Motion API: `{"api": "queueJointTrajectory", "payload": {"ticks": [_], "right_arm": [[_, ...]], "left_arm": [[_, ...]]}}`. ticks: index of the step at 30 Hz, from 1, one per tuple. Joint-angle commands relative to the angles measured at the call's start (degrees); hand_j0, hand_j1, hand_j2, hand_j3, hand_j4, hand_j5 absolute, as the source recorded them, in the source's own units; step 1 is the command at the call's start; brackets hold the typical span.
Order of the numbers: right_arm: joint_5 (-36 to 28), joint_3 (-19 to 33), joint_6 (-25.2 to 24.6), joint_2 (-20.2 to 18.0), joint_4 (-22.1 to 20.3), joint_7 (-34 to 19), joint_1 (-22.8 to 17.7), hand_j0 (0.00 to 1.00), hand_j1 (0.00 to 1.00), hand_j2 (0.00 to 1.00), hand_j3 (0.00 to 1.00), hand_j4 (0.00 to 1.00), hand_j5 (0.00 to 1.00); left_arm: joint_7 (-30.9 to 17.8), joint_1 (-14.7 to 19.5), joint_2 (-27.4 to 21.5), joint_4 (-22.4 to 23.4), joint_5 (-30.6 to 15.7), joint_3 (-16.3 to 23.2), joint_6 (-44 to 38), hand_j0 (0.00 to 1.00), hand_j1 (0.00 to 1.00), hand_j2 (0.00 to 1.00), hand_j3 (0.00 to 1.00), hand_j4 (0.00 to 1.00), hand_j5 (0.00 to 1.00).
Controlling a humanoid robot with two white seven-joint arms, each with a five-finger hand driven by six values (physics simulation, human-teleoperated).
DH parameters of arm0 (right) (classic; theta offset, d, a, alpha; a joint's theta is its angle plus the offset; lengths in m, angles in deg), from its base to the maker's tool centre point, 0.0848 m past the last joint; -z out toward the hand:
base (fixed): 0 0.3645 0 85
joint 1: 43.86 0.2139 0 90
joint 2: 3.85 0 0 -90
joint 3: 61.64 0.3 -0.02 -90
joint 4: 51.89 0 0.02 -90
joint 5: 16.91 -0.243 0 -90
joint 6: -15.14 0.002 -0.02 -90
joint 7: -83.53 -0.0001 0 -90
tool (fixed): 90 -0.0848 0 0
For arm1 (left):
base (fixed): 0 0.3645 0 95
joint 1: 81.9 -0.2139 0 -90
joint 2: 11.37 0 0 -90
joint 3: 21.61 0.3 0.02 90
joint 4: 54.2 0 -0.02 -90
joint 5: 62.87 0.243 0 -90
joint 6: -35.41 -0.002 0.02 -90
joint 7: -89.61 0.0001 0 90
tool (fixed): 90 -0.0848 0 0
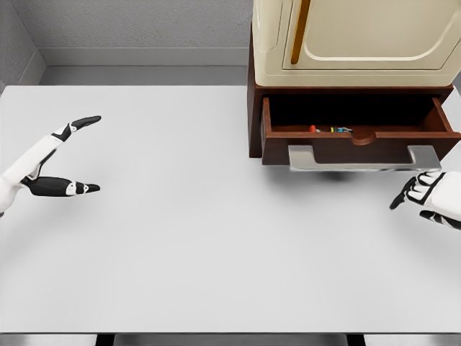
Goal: Put the switch into the drawer with left arm, and close the drawer with right arm
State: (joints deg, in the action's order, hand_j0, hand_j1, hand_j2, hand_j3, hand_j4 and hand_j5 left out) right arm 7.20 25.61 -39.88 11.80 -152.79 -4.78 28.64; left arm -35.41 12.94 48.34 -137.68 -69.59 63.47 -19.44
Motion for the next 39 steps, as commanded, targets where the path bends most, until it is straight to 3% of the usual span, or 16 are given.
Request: {"api": "queueJointTrajectory", "payload": {"ticks": [1, 6, 8, 19, 24, 32, 39], "right_arm": [[-4.9, 1.1, 0.0, 0.8, 1.4, 1.3, 0.0, 0.65, 0.65, 0.65, 0.65, 0.65, 0.65], [-4.9, 0.8, 0.0, 2.8, 2.6, 1.3, 0.6, 0.65, 0.65, 0.65, 0.65, 0.65, 0.65], [-3.7, 0.6, 0.0, 5.4, 2.8, 1.2, 3.0, 0.65, 0.65, 0.65, 0.65, 0.65, 0.65], [-2.9, 0.6, 0.0, 7.6, 3.8, 0.4, 5.3, 0.65, 0.65, 0.65, 0.65, 0.65, 0.65], [-2.7, -6.6, 0.0, 8.7, 6.4, 0.4, 13.0, 0.65, 0.65, 0.65, 0.65, 0.65, 0.65], [-2.1, -6.5, 0.0, 7.5, 6.8, 0.3, 12.4, 0.65, 0.65, 0.65, 0.65, 0.65, 0.65], [-2.5, -6.3, 0.0, 4.5, 4.9, -3.2, 10.2, 0.64, 0.64, 0.64, 0.64, 0.64, 0.64]], "left_arm": [[0.0, 0.0, 0.0, 0.1, -0.5, -0.1, -0.1, 1.00, 1.00, 1.00, 1.00, 1.00, 1.00], [0.0, 0.0, 0.0, 0.1, -0.5, -0.1, -0.1, 1.00, 1.00, 1.00, 1.00, 1.00, 1.00], [0.0, 0.0, 0.0, 0.1, -0.5, -0.1, -0.1, 1.00, 1.00, 1.00, 1.00, 1.00, 1.00], [0.0, -0.1, 0.0, 0.1, -0.6, -0.2, -0.1, 1.00, 1.00, 1.00, 1.00, 1.00, 1.00], [0.0, -0.6, 0.0, 0.1, -0.5, -0.9, -0.1, 1.00, 1.00, 1.00, 1.00, 1.00, 1.00], [0.0, -0.9, 0.0, 0.1, -0.5, -0.9, -0.1, 1.00, 1.00, 1.00, 1.00, 1.00, 1.00], [0.0, -0.9, 0.0, 0.2, -0.5, -1.0, -0.1, 1.00, 1.00, 1.00, 1.00, 1.00, 1.00]]}}
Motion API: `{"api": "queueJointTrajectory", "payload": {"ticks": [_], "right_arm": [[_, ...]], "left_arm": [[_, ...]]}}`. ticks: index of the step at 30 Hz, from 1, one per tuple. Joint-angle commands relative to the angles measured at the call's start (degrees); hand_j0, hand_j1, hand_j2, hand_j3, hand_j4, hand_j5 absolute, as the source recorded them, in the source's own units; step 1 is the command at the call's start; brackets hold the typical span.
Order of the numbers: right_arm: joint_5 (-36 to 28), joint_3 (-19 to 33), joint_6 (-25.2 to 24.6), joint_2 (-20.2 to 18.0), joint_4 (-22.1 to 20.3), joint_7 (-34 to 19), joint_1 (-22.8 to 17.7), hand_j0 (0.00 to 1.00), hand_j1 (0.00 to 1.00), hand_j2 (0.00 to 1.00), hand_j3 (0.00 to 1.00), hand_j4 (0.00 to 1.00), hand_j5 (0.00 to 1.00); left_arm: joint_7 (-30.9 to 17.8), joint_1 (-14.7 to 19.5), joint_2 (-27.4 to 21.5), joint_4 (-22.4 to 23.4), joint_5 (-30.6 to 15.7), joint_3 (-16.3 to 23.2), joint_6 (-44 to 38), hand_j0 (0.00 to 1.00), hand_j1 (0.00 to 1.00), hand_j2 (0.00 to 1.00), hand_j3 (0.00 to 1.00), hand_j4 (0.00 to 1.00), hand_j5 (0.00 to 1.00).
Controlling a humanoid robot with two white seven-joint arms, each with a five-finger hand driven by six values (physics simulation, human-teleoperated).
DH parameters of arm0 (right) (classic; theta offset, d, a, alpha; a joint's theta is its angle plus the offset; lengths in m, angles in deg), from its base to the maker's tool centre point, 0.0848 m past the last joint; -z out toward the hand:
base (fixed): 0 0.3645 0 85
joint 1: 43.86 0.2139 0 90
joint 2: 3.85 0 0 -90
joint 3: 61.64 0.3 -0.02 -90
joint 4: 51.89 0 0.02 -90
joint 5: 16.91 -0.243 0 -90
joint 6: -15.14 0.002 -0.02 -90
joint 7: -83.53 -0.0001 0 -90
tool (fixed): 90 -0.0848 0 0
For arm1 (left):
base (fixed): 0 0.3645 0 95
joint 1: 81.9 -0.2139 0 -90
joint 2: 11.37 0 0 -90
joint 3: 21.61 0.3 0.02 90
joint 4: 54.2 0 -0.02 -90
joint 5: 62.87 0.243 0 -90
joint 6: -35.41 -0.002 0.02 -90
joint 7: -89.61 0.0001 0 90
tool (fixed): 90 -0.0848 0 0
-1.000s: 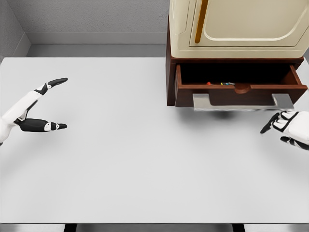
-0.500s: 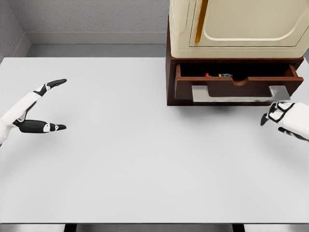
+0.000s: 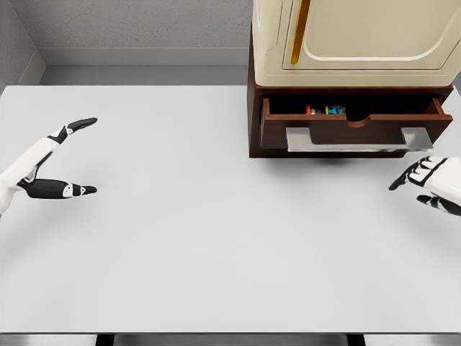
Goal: Put the switch into the drawer with left arm, and close the drawer with right arm
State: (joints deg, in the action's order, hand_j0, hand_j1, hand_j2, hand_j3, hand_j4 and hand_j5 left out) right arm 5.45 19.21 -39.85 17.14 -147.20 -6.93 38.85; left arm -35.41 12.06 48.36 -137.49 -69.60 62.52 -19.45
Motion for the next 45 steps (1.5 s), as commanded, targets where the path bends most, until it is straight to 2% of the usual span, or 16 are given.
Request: {"api": "queueJointTrajectory", "payload": {"ticks": [1, 6, 10, 14, 17, 22, 26, 36, 42, 45], "right_arm": [[-0.7, 0.2, 0.0, -1.0, -0.9, -1.0, 0.0, 0.64, 0.64, 0.64, 0.64, 0.64, 0.64], [-0.7, 0.6, 0.0, -0.9, -5.5, -2.7, 0.0, 0.61, 0.61, 0.61, 0.61, 0.61, 0.61], [-0.8, 1.5, 0.0, -1.7, -5.9, -3.1, 0.1, 0.62, 0.62, 0.62, 0.62, 0.62, 0.62], [-0.7, 1.4, 0.0, -1.7, -5.8, -3.5, 2.1, 0.62, 0.62, 0.62, 0.62, 0.62, 0.62], [-0.1, 1.3, 0.0, -0.7, -5.0, -3.6, 2.2, 0.62, 0.62, 0.62, 0.62, 0.62, 0.62], [0.6, 1.2, 0.0, 2.9, -0.5, -3.6, 2.6, 0.64, 0.64, 0.64, 0.64, 0.64, 0.64], [2.1, 0.7, 0.0, 5.4, 2.4, -3.6, 5.4, 0.65, 0.65, 0.65, 0.65, 0.65, 0.65], [2.6, 0.6, 0.0, 6.6, 2.5, -3.6, 8.3, 0.66, 0.66, 0.66, 0.66, 0.66, 0.66], [2.6, -3.9, 0.0, 7.8, 4.9, -3.6, 13.3, 0.67, 0.67, 0.67, 0.67, 0.67, 0.67], [2.6, -3.9, 0.0, 7.8, 5.1, -3.6, 13.4, 0.67, 0.67, 0.67, 0.67, 0.67, 0.67]], "left_arm": [[0.0, 0.0, 0.0, 0.0, -0.5, 0.0, -0.1, 1.00, 1.00, 1.00, 1.00, 1.00, 1.00], [0.0, 0.0, 0.0, 0.0, -0.5, 0.0, -0.1, 1.00, 1.00, 1.00, 1.00, 1.00, 1.00], [0.0, 0.0, 0.0, 0.0, -0.5, 0.0, -0.1, 1.00, 1.00, 1.00, 1.00, 1.00, 1.00], [0.0, 0.0, 0.0, 0.1, -0.5, 0.0, -0.1, 1.00, 1.00, 1.00, 1.00, 1.00, 1.00], [0.0, 0.0, 0.0, 0.1, -0.5, -0.1, -0.1, 1.00, 1.00, 1.00, 1.00, 1.00, 1.00], [0.0, -0.1, 0.0, 0.1, -0.5, -0.2, -0.1, 1.00, 1.00, 1.00, 1.00, 1.00, 1.00], [0.0, -0.1, 0.0, 0.0, -0.5, -0.2, -0.1, 1.00, 1.00, 1.00, 1.00, 1.00, 1.00], [0.0, -0.1, 0.0, 0.0, -0.5, -0.2, -0.1, 1.00, 1.00, 1.00, 1.00, 1.00, 1.00], [0.0, -0.1, 0.0, 0.1, -0.5, -0.2, -0.1, 1.00, 1.00, 1.00, 1.00, 1.00, 1.00], [0.0, -0.1, 0.0, 0.1, -0.5, -0.4, -0.1, 1.00, 1.00, 1.00, 1.00, 1.00, 1.00]]}}
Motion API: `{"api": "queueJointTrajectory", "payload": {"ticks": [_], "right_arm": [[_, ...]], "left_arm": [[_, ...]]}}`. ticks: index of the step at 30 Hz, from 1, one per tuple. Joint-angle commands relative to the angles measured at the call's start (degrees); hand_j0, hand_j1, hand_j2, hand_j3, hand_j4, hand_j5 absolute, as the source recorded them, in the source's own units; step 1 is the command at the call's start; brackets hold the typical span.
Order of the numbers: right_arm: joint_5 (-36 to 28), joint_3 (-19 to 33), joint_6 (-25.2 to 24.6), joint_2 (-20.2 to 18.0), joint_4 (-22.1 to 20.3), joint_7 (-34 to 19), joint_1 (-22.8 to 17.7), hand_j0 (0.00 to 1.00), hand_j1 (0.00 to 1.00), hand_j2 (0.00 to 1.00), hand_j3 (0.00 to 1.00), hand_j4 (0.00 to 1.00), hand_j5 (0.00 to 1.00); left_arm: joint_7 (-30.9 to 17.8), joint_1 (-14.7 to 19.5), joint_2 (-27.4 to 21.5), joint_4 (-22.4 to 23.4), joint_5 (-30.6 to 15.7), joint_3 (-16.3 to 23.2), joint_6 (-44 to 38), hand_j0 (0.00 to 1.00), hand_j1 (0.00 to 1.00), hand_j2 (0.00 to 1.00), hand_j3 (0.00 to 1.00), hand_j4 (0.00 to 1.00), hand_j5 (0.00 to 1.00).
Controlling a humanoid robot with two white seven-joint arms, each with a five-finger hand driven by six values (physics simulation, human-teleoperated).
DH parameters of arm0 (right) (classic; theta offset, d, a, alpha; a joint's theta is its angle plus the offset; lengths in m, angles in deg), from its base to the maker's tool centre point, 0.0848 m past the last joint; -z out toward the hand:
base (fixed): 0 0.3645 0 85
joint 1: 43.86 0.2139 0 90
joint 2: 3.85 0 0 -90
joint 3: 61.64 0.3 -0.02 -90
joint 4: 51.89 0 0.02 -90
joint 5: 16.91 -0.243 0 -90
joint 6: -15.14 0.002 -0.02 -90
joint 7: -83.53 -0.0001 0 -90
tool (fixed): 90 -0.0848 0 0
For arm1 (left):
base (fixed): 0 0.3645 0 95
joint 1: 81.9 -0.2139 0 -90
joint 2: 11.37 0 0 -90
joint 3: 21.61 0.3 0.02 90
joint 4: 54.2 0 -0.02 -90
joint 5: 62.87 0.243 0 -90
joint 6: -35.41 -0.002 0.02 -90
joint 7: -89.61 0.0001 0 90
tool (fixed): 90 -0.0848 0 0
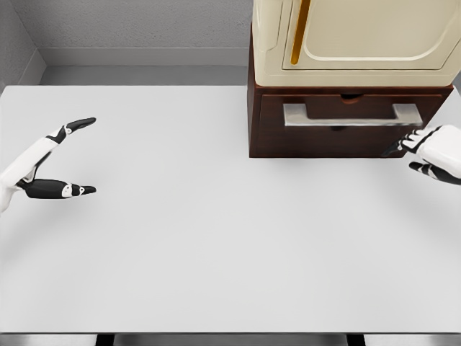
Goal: Put the switch into the drawer with left arm, and close the drawer with right arm
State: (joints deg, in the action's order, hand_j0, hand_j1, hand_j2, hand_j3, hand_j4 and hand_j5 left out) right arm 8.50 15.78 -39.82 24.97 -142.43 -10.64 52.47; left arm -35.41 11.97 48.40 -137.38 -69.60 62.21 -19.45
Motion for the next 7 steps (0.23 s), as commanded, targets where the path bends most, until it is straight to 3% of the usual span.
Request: {"api": "queueJointTrajectory", "payload": {"ticks": [1, 7], "right_arm": [[-0.4, -0.6, 0.0, 0.1, 0.5, 0.1, 0.0, 0.67, 0.67, 0.67, 0.67, 0.67, 0.67], [-0.6, -0.5, 0.0, -0.9, 0.7, 0.2, 0.2, 0.69, 0.69, 0.69, 0.69, 0.69, 0.69]], "left_arm": [[0.0, 0.0, 0.0, 0.0, -0.5, -0.2, -0.1, 1.00, 1.00, 1.00, 1.00, 1.00, 1.00], [0.0, -0.1, 0.0, 0.4, -0.5, -0.6, -0.1, 1.00, 1.00, 1.00, 1.00, 1.00, 1.00]]}}
